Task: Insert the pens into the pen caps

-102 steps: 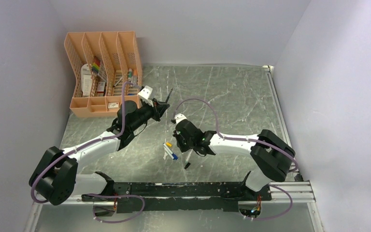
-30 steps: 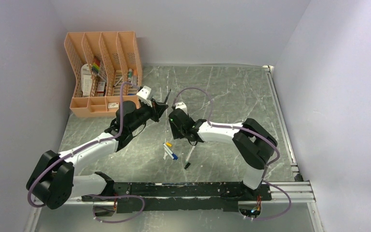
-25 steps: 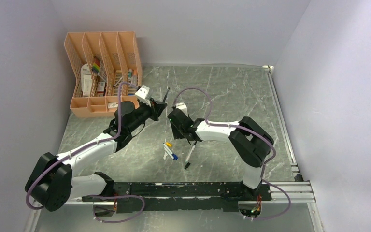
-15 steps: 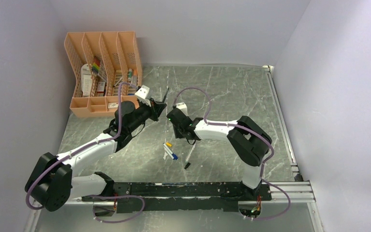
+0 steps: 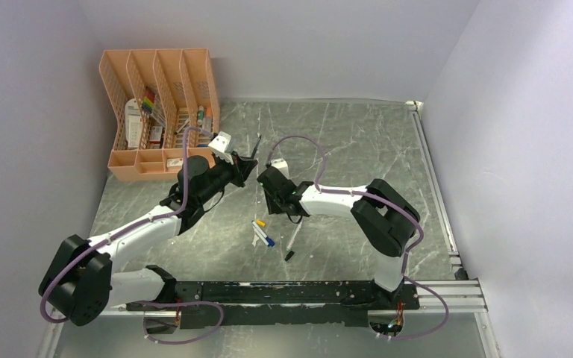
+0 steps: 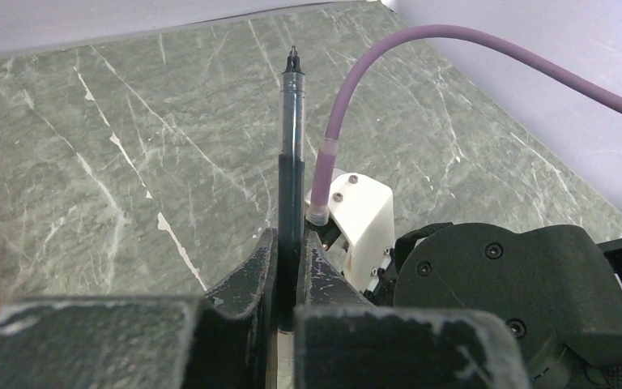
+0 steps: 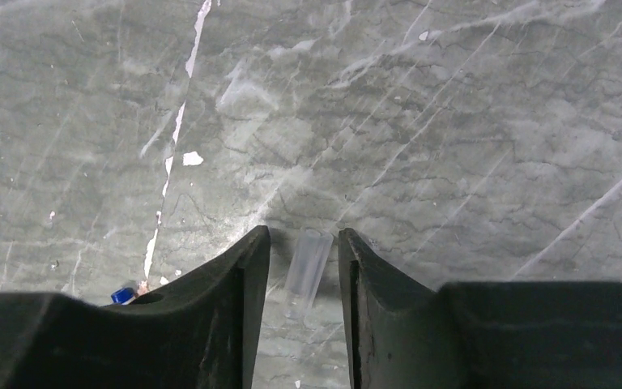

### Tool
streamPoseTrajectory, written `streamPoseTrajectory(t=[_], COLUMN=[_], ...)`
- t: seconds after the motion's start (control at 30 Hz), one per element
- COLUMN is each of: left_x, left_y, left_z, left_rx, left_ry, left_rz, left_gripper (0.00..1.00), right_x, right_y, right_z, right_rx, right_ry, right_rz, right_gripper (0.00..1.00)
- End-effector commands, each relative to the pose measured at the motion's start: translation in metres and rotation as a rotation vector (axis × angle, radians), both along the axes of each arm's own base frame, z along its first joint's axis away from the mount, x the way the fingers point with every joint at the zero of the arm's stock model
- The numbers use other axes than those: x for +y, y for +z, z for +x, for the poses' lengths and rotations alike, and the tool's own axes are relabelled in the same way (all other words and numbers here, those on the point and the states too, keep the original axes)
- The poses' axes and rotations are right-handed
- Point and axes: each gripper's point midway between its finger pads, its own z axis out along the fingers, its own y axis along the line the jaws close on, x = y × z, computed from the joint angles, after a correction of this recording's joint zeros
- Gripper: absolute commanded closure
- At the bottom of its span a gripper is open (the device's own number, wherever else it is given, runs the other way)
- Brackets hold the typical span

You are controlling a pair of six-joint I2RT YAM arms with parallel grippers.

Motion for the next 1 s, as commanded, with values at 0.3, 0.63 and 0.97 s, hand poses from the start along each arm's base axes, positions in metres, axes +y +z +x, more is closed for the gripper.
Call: streamPoseTrajectory(t=[0.3,0.63,0.97], left_x=[0.0,0.001,0.004], left_y=[-0.001,-0.002,-0.003], left_z=[0.001,0.0,-0.001], left_rx=[0.006,0.008,0.01], left_ry=[0.006,0.006,0.016], left_rz=[-0.007,-0.01,0.002], left_gripper=[0.93,0.93,0.93], right_x=[-0.013,-0.013,-0.011], right_y=[-0.009,-0.011,-0.025], right_z=[-0.019,-0.025,-0.029], right_rx=[0.058,0.069,0.101], right_ry=[-0.008,-0.009,0.003], right_rz=[-0.028,-0.056,-0.069], right_gripper=[0.66,0.64,0.76])
